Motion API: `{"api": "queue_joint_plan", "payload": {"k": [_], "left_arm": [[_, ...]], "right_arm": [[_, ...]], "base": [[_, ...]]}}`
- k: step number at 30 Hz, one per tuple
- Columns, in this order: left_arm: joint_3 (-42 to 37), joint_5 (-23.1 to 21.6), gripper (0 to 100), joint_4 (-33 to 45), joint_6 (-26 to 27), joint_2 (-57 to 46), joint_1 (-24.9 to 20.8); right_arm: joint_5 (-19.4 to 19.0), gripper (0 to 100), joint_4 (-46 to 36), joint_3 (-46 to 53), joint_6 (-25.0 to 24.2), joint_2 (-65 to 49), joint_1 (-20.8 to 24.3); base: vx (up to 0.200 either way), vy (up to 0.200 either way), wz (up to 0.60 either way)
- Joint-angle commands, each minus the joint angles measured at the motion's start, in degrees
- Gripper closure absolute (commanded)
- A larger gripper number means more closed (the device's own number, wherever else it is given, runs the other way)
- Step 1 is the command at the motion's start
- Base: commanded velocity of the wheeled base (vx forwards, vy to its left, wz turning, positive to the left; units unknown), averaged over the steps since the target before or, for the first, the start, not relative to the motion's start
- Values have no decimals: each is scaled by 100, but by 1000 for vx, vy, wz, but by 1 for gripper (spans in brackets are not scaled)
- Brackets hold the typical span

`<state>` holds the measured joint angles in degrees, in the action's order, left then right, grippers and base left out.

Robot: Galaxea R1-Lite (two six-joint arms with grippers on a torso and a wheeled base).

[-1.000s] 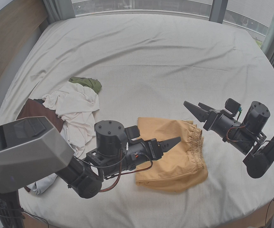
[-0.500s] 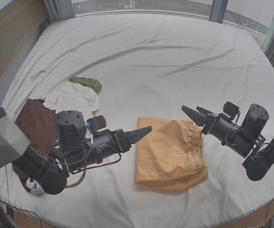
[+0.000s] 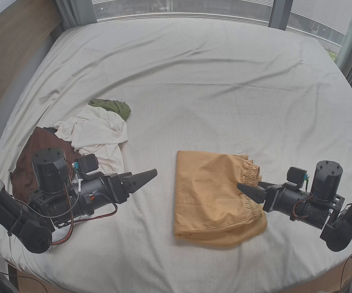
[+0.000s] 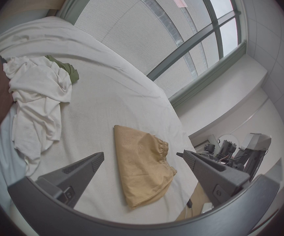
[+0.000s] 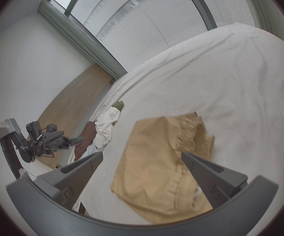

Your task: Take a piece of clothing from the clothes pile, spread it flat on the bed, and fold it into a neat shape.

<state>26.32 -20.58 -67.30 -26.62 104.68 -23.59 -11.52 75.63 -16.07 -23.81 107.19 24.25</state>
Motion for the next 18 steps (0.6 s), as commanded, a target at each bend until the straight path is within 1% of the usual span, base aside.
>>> {"api": "queue_joint_plan", "payload": {"k": [1,4,7,9,13,18], "left_arm": [[-206,-25,0,-2,219,-35,65],[-233,-34,0,-2,228,-9,135],[-241,-34,0,-2,219,-27,179],[-276,-34,0,-11,228,-35,188],[-268,-43,0,-11,228,-27,214],[-276,-52,0,-11,228,-27,214]], "right_arm": [[53,0,-48,561,-1,-278,-87],[53,0,-66,693,-10,-234,-227],[62,0,-84,701,-10,-128,-210],[80,0,-92,701,-19,144,-210],[256,0,-57,763,-19,417,-183],[256,0,-22,763,-36,671,-166]], "base": [[0,0,0],[0,0,0],[0,0,0],[0,0,0],[0,0,0],[0,0,0]]}}
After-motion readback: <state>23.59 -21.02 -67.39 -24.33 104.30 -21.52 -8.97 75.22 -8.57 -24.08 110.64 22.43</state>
